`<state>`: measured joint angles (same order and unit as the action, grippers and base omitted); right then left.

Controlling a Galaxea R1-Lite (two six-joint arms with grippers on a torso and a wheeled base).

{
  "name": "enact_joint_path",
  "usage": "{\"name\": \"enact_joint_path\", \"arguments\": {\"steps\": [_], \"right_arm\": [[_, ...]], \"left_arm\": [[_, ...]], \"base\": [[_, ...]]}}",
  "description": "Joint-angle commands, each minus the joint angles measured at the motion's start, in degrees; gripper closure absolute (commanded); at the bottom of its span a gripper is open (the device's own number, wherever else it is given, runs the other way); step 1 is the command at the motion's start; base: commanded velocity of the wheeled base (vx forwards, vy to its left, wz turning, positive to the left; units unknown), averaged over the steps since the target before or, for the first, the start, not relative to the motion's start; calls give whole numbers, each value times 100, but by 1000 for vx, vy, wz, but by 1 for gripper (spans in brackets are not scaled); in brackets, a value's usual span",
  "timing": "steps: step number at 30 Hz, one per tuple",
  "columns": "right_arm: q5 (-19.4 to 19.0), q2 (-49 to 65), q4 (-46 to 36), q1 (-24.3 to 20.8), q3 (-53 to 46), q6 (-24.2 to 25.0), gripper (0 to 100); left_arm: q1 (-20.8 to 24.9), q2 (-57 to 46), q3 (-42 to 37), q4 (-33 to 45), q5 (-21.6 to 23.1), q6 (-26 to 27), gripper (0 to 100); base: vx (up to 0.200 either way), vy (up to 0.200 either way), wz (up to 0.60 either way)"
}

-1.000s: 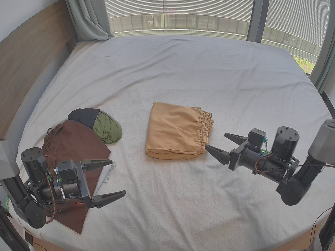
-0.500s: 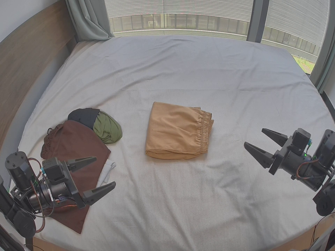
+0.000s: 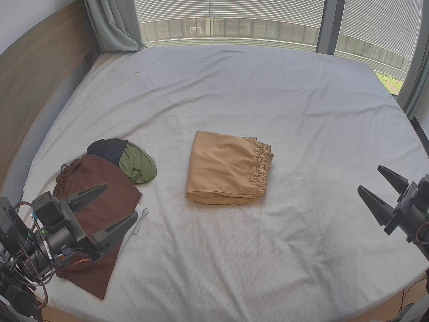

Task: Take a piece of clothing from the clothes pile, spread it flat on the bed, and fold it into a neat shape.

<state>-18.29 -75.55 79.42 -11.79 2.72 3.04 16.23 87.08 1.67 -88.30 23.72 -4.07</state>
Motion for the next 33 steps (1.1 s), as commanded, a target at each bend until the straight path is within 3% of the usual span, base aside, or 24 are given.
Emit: {"name": "enact_joint_path", "arguments": {"steps": [1,10,18,31,33], "right_arm": [[-35,1147,-445,247,-272,-189,0],[-17,2378,-1306,476,-272,-216,0],[-26,4039,-2959,695,-263,-286,0],[-35,6166,-4435,950,-193,-251,0],[-35,6588,-4734,959,-193,-242,0]], "left_arm": [[47,-639,-167,41,-114,-41,0],[-137,-1993,-167,867,-263,-50,0],[-76,-3478,-167,2458,-219,-6,0],[-128,-5561,-167,4409,-272,-6,0],[-172,-6247,-167,5121,-272,-6,0]], "base": [[0,0,0],[0,0,0],[0,0,0],[0,0,0],[0,0,0]]}}
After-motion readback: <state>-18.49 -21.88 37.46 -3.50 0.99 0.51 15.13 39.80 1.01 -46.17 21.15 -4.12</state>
